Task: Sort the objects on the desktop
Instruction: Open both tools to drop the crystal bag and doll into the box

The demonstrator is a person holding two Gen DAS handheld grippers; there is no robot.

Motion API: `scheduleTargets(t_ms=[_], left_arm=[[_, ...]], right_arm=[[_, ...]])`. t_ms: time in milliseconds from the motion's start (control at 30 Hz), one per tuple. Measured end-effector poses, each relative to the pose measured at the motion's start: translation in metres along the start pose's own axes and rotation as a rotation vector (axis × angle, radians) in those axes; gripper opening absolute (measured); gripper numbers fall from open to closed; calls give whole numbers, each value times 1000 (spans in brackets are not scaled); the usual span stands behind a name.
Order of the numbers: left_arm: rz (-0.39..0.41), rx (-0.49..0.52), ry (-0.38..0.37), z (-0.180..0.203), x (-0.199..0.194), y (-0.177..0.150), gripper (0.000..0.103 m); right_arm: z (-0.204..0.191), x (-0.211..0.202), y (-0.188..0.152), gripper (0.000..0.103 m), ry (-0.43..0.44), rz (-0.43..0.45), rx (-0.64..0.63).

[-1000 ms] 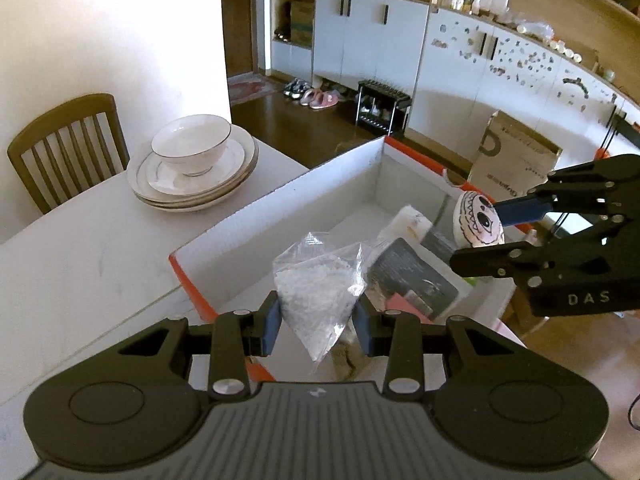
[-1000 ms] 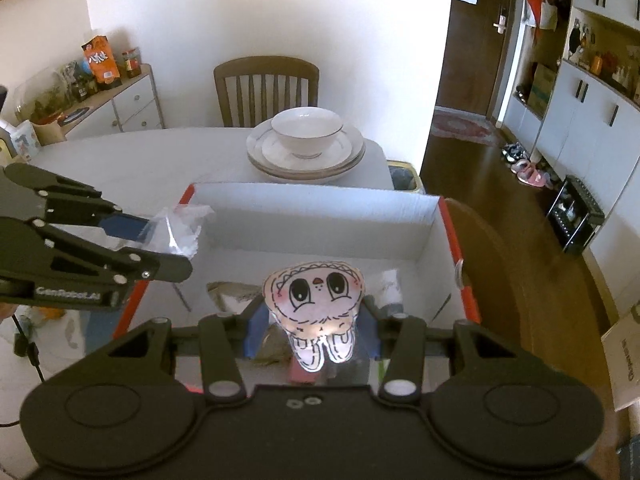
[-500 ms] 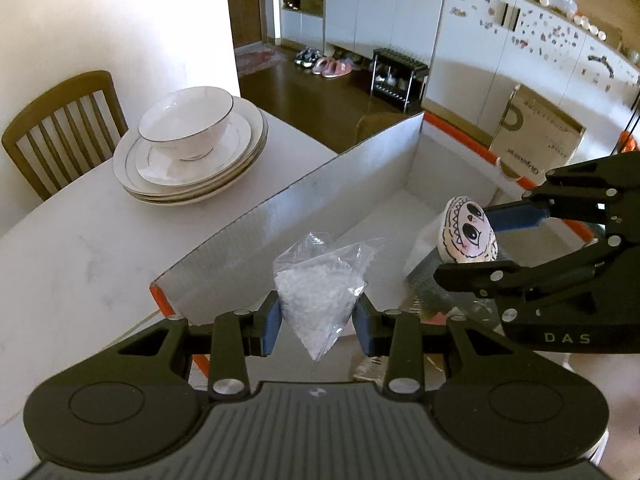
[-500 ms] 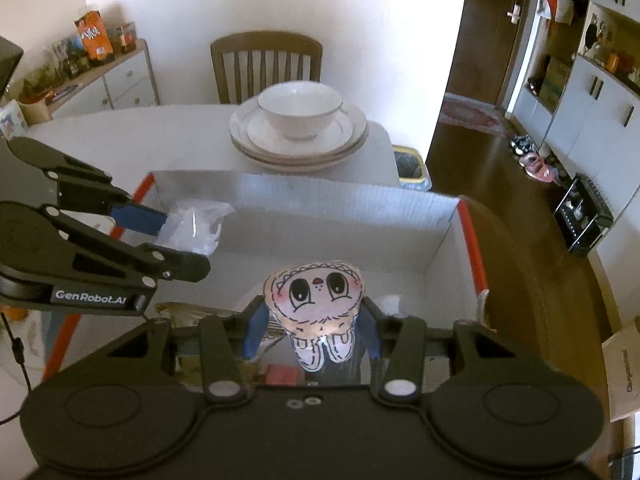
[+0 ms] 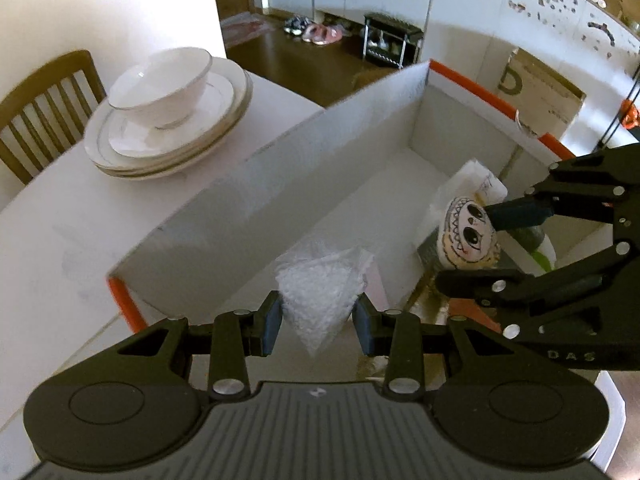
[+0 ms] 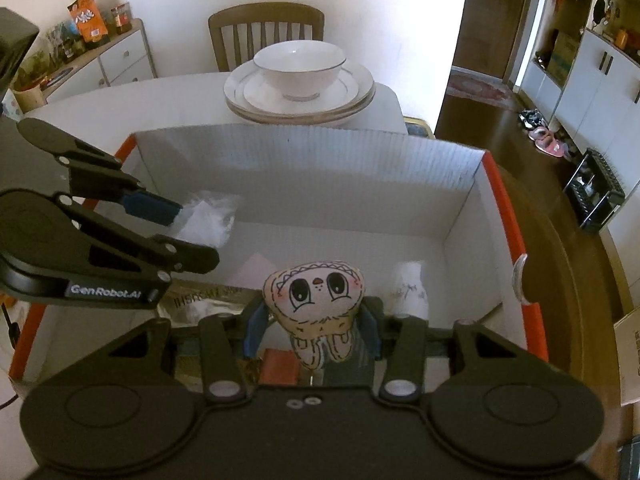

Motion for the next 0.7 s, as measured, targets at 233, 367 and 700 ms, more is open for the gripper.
scheduleTargets(t_ms=[233,367,700], left_arm=[[-32,0,-21,2,9,1,37],[-37,-19,-36,-2,9,1,37],[7,-1,-43,3,-5,-3,53]], right_arm=[[2,4,-4,48,0,-14,9],[4,4,-6,49,10,-16,15],[5,-4,-8,61,26,-7,12]])
Point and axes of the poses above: each gripper's, at about its wrist camera, not at the fingertips, and x roughly the way its jaws point, z to its right, y to its top, the point moved 2 cm from there along x, roughly the way its jaws point, and after that the axes turned 2 degrees about -y, right-handed, at the moved point
